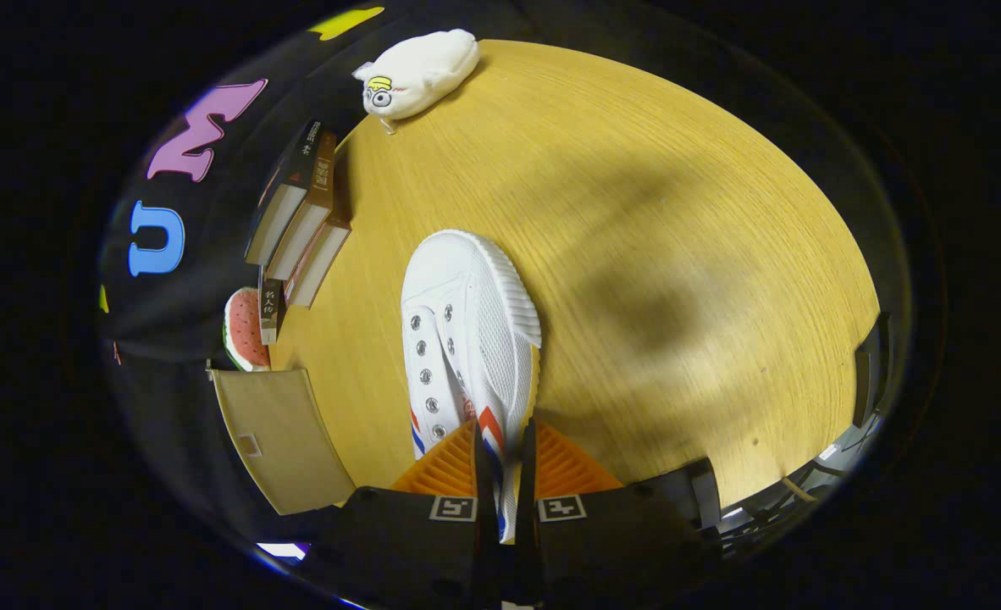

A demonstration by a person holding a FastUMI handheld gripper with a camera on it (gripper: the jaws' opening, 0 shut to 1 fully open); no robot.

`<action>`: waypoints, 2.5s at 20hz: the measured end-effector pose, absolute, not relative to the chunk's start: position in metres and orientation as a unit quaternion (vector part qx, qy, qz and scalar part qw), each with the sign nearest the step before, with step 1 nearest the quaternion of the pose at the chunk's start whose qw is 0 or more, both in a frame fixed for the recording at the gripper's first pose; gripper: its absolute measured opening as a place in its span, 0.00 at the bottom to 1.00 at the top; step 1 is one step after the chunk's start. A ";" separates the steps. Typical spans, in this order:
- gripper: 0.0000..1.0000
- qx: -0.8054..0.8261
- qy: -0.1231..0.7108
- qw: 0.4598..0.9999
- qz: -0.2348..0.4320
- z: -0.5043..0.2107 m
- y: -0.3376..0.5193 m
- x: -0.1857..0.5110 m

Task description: Open the storage box then place both shoes into the box .Put the left shoe in first, then the right shoe, with the right side of both shoes facing outward in a uniform manner.

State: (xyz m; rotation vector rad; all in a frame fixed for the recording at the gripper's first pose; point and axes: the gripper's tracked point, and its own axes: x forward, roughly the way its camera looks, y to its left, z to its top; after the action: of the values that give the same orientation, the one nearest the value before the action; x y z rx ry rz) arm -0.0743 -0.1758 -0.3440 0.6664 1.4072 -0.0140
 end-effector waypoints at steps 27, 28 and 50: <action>0.11 0.264 0.580 0.757 0.144 -0.155 0.198 -0.060; 0.11 0.259 0.581 0.758 0.140 -0.159 0.206 -0.060; 0.99 0.175 0.375 0.903 0.118 -0.050 0.168 0.003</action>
State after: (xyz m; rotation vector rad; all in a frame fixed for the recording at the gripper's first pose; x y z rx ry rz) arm 0.0033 0.1678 -0.0496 0.3620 0.7754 0.2435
